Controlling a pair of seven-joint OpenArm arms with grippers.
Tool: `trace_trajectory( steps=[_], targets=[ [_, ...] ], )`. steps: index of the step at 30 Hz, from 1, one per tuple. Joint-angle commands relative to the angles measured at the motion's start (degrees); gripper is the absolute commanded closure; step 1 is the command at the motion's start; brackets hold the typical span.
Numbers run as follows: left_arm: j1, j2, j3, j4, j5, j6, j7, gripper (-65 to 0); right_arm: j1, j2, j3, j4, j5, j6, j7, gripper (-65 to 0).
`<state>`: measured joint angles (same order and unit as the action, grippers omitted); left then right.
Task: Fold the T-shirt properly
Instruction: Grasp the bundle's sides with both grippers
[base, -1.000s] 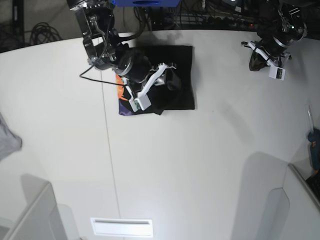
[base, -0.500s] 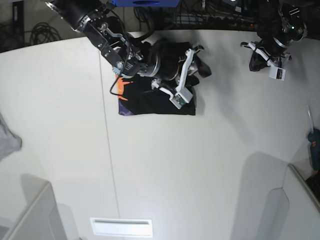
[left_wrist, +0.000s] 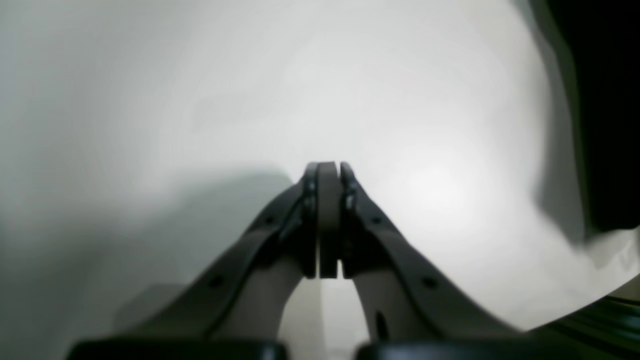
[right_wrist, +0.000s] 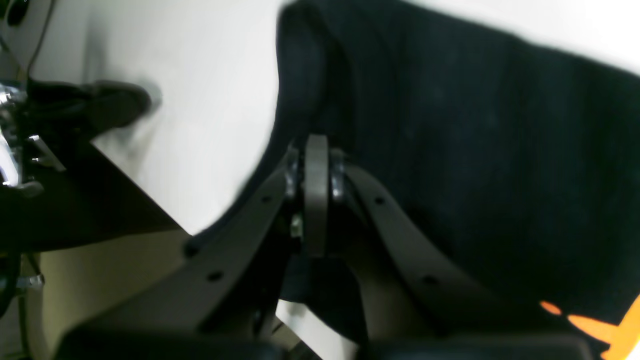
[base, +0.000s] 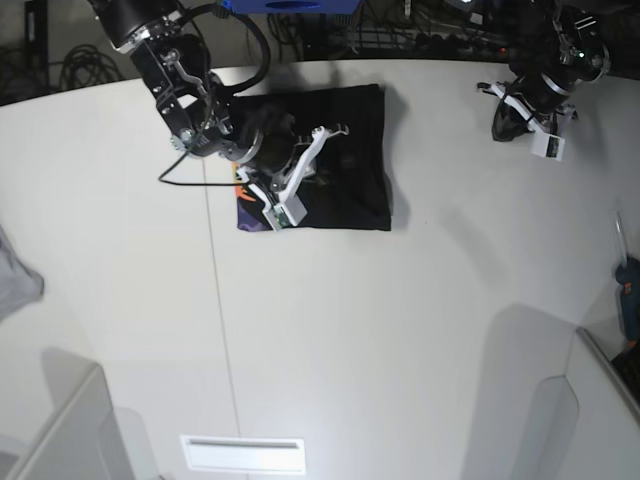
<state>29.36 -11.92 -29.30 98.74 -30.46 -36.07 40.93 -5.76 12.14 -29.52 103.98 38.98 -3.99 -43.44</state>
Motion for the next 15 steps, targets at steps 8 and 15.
trace_trajectory(
  steps=[8, 15],
  targets=[
    [-0.75, -0.16, 3.15, 1.17, -1.32, -0.45, -1.15, 0.0, 3.25, -0.23, -7.63, -3.63, 0.8, 0.34, 1.37, 0.0],
    [-1.19, 1.24, 2.62, 1.7, -1.32, -0.45, -1.15, 0.0, 4.31, -3.39, -9.91, -6.27, -2.28, -0.8, 0.85, 0.0]
  ],
)
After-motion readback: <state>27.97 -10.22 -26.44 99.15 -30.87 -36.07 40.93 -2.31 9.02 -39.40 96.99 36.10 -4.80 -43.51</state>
